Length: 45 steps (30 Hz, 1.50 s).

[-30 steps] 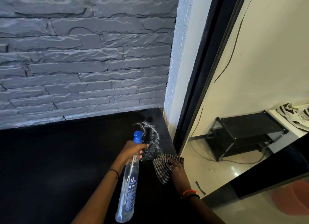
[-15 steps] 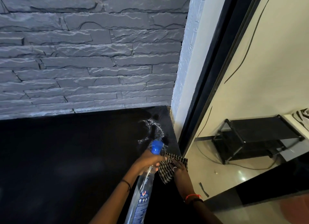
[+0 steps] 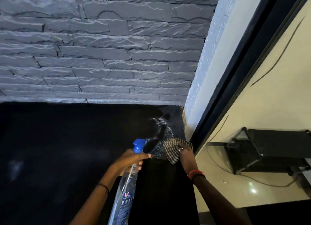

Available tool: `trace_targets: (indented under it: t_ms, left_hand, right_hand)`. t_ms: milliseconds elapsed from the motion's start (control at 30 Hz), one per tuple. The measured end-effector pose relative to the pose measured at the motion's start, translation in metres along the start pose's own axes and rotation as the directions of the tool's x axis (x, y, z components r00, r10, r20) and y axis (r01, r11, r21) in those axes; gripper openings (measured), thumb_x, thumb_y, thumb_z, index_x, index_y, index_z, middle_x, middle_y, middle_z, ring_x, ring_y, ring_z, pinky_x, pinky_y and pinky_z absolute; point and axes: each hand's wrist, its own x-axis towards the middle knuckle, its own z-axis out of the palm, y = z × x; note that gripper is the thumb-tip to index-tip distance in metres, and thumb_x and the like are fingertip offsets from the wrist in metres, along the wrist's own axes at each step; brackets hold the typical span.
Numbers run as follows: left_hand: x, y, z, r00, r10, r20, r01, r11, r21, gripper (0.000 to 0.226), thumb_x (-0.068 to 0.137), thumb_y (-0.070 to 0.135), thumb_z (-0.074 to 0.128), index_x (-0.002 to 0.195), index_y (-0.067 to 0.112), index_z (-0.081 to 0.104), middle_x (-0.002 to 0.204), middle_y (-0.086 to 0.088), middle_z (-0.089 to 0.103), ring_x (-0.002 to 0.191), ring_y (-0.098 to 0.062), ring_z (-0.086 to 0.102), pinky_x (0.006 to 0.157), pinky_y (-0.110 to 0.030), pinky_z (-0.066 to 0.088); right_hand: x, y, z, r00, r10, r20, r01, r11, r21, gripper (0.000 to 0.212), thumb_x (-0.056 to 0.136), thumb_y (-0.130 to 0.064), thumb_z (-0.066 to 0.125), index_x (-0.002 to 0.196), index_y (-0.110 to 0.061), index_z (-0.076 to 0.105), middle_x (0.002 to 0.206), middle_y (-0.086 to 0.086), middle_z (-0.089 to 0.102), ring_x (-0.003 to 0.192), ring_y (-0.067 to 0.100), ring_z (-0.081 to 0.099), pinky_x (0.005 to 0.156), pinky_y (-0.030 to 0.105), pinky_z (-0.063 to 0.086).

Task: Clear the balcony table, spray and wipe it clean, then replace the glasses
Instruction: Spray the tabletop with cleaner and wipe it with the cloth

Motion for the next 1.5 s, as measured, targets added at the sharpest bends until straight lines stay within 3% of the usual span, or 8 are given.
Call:
trace_targets:
  t_ms: [267,433,567,667,867,1300,1433,1500]
  left_hand:
    - [-0.007,0.004,-0.019,0.994,0.003,-0.109,-0.01,0.998,-0.065,0.025,0.077,0.021,0.077,0.086,0.01,0.057,0.056,-0.001,0.05,0.046,-0.012,0.048,0.045,-0.023,0.042]
    - [-0.002,0.013,-0.026,0.992,0.006,-0.127,-0.022,0.992,-0.123,0.024,0.077,0.02,0.077,0.084,0.011,0.056,0.055,-0.001,0.05,0.045,-0.012,0.048,0.046,-0.024,0.043]
    - [0.002,0.019,-0.037,0.994,0.004,-0.109,-0.021,0.988,-0.153,0.027,0.078,0.02,0.076,0.09,0.01,0.055,0.057,-0.002,0.051,0.047,-0.012,0.049,0.048,-0.024,0.045]
    - [0.004,0.023,-0.047,0.996,-0.003,-0.092,-0.009,0.992,-0.122,0.027,0.079,0.021,0.075,0.093,0.009,0.055,0.058,-0.002,0.051,0.049,-0.012,0.05,0.051,-0.025,0.046]
    - [0.013,0.029,-0.07,0.998,-0.015,-0.064,0.009,0.995,-0.096,0.031,0.078,0.022,0.076,0.095,0.009,0.054,0.058,-0.002,0.052,0.05,-0.013,0.05,0.053,-0.027,0.046]
    - [0.058,0.054,-0.105,0.999,-0.004,-0.053,-0.001,0.996,-0.087,0.029,0.075,0.021,0.079,0.085,0.012,0.053,0.053,0.0,0.05,0.045,-0.013,0.047,0.049,-0.026,0.043]
    - [0.07,0.06,-0.111,1.0,-0.006,-0.026,0.004,0.997,-0.079,0.029,0.076,0.022,0.078,0.087,0.012,0.053,0.053,0.001,0.05,0.045,-0.012,0.048,0.051,-0.026,0.043]
    - [0.075,0.062,-0.113,1.0,-0.006,-0.02,0.005,0.997,-0.076,0.029,0.076,0.022,0.078,0.085,0.013,0.052,0.052,0.001,0.049,0.044,-0.012,0.047,0.048,-0.025,0.043]
  right_hand:
    - [0.004,-0.078,0.059,0.954,-0.197,0.225,0.189,0.98,0.058,0.042,0.094,-0.007,0.04,0.134,-0.016,0.048,0.142,-0.001,0.041,0.133,0.01,0.032,0.109,0.011,0.023]
    - [-0.064,-0.055,0.048,0.918,-0.341,0.205,0.327,0.94,0.1,0.049,0.073,-0.011,0.035,0.107,-0.024,0.069,0.126,-0.013,0.058,0.119,0.009,0.049,0.106,0.011,0.025]
    - [-0.074,0.005,0.027,0.936,-0.327,0.133,0.321,0.945,0.065,0.047,0.082,-0.026,0.039,0.125,-0.041,0.05,0.141,-0.042,0.019,0.131,-0.002,0.023,0.107,0.004,0.004]
    - [-0.055,0.018,0.0,0.964,-0.264,0.035,0.263,0.964,0.024,0.05,0.093,-0.025,0.047,0.136,-0.045,0.031,0.149,-0.024,0.021,0.138,0.002,0.02,0.112,0.015,0.008]
    - [0.055,-0.012,-0.011,0.999,-0.019,0.04,0.02,1.0,-0.012,0.038,0.08,0.009,0.053,0.114,-0.004,0.065,0.129,0.017,0.056,0.124,0.035,0.047,0.111,0.023,0.018]
    - [0.013,-0.067,0.032,0.932,-0.293,0.216,0.281,0.956,0.084,0.035,0.081,-0.013,0.05,0.114,-0.013,0.064,0.13,-0.003,0.053,0.12,0.009,0.037,0.11,0.005,0.0]
    - [0.006,-0.018,0.009,0.978,-0.184,0.096,0.191,0.979,-0.07,0.068,0.086,-0.064,0.025,0.122,-0.018,0.059,0.135,-0.008,0.047,0.125,-0.001,0.035,0.104,0.0,0.01]
    - [0.028,-0.003,-0.008,0.995,-0.053,0.087,0.062,0.993,-0.1,0.054,0.089,-0.049,0.032,0.121,-0.017,0.061,0.134,0.0,0.05,0.127,0.014,0.044,0.108,0.01,0.021]
